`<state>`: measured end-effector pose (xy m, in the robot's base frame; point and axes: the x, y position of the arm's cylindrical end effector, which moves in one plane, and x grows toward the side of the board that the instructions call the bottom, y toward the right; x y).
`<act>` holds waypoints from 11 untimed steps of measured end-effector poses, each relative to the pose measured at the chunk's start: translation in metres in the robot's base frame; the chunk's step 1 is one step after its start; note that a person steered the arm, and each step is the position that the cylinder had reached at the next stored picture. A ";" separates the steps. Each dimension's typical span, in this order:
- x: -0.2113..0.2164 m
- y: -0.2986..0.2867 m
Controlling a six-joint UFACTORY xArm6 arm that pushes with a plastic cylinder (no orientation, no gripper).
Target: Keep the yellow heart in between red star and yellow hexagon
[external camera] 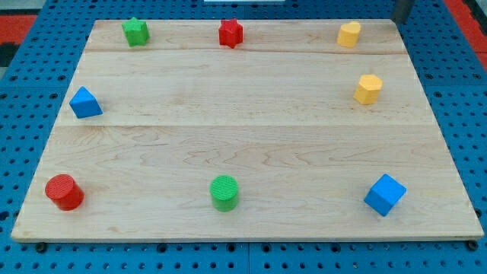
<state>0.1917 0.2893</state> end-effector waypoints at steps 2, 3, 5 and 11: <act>0.000 -0.028; 0.000 -0.073; 0.043 -0.083; 0.093 -0.228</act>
